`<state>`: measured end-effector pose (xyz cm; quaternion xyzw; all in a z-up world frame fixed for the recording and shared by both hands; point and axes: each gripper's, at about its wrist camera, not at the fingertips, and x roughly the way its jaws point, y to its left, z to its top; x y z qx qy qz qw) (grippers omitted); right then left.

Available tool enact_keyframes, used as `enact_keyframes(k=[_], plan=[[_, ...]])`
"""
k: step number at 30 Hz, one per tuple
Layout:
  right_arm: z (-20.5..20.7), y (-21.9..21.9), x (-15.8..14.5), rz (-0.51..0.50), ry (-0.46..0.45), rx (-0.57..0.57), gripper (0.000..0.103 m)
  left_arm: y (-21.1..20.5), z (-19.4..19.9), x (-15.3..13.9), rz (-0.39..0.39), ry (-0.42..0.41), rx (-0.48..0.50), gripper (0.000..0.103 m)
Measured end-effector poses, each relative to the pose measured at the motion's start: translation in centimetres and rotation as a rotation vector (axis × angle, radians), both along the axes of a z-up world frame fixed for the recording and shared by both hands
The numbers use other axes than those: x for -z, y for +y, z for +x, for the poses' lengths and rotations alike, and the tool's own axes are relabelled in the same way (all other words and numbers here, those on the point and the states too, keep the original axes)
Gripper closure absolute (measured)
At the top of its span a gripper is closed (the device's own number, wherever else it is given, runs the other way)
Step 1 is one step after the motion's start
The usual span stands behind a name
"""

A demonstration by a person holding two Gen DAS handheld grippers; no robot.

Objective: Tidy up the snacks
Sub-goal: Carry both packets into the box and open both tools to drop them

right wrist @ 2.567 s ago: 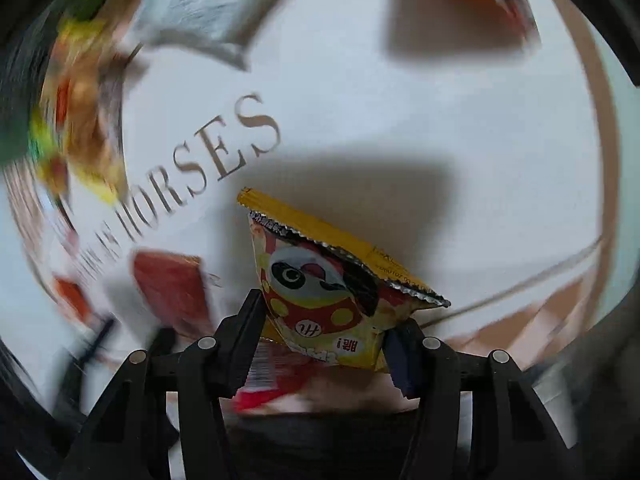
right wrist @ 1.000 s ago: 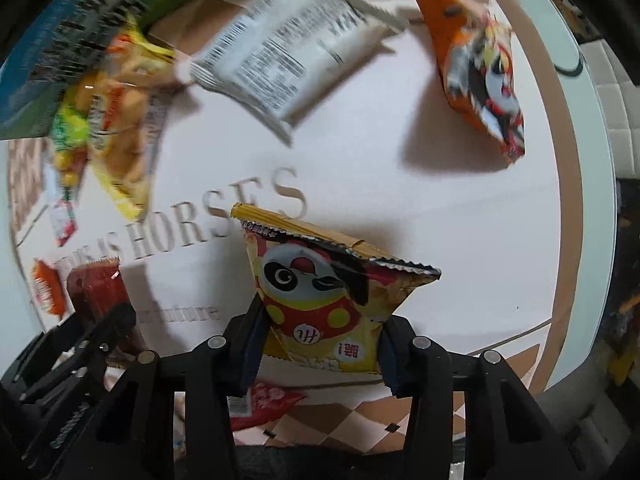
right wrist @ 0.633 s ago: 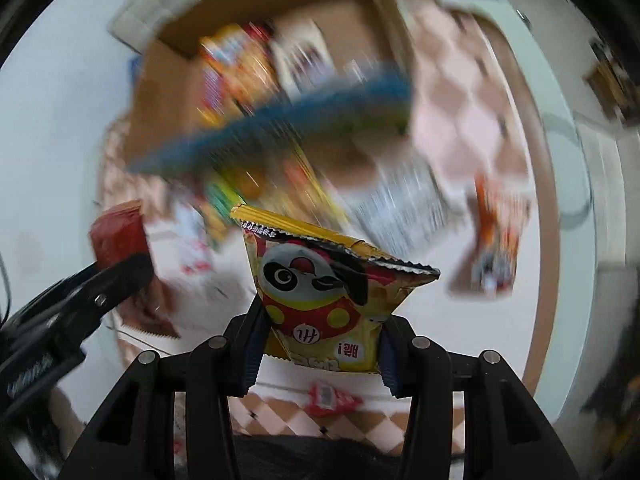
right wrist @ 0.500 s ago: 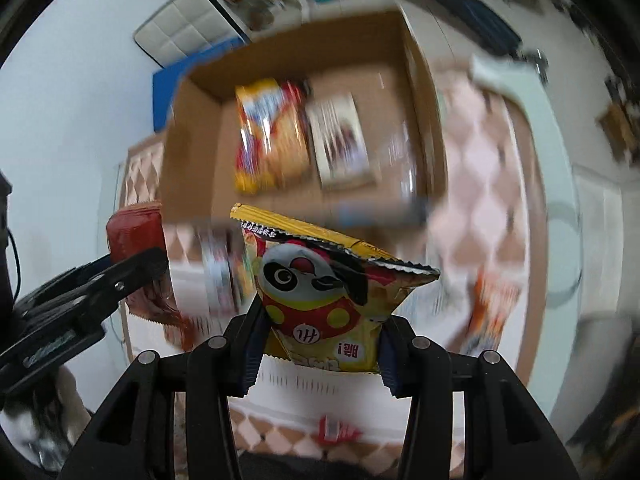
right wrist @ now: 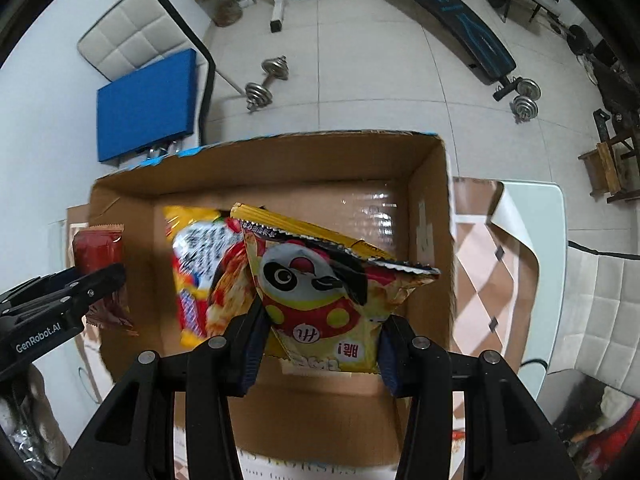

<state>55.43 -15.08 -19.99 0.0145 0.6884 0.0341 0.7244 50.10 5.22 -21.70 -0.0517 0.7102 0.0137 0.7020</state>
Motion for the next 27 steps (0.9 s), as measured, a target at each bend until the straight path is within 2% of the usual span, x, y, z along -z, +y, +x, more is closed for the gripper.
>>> enact_keyframes(k=[4, 9, 11, 12, 13, 15, 17, 19, 24, 27], plan=[[1.8, -0.1, 2.5, -0.019, 0.017, 0.005, 0.053, 0.0, 1.5, 2.0, 0.023, 0.032, 0.001, 0.051], [2.8, -0.5, 3.9, -0.035, 0.024, 0.019, 0.049, 0.0, 1.9, 3.0, 0.021, 0.056, -0.013, 0.051], [3.2, -0.6, 4.5, -0.04, 0.048, 0.024, 0.033, 0.0, 1.9, 3.2, 0.027, 0.068, -0.029, 0.049], [3.3, -0.7, 4.6, -0.038, 0.053, 0.03, 0.019, 0.0, 1.9, 3.2, 0.029, 0.067, -0.031, 0.045], [3.3, -0.8, 4.6, -0.035, 0.055, 0.035, 0.016, 0.0, 1.9, 3.1, 0.03, 0.065, -0.034, 0.042], [3.2, -0.8, 4.5, -0.041, 0.054, 0.032, 0.016, 0.0, 1.8, 2.9, 0.025, 0.061, -0.046, 0.027], [2.9, -0.8, 4.5, -0.047, 0.055, 0.031, 0.016, 0.0, 1.8, 2.7, 0.018, 0.053, -0.046, 0.023], [2.6, -0.8, 4.4, -0.043, 0.057, 0.024, 0.014, -0.1, 1.5, 2.3, -0.023, 0.062, -0.015, 0.023], [1.1, -0.4, 3.9, -0.056, 0.04, 0.001, 0.011, -0.2, 0.4, 1.3, -0.053, 0.028, -0.008, 0.023], [-0.4, -0.5, 3.2, -0.044, 0.009, 0.003, 0.011, -0.3, -1.1, 0.0, -0.056, -0.024, -0.015, 0.023]])
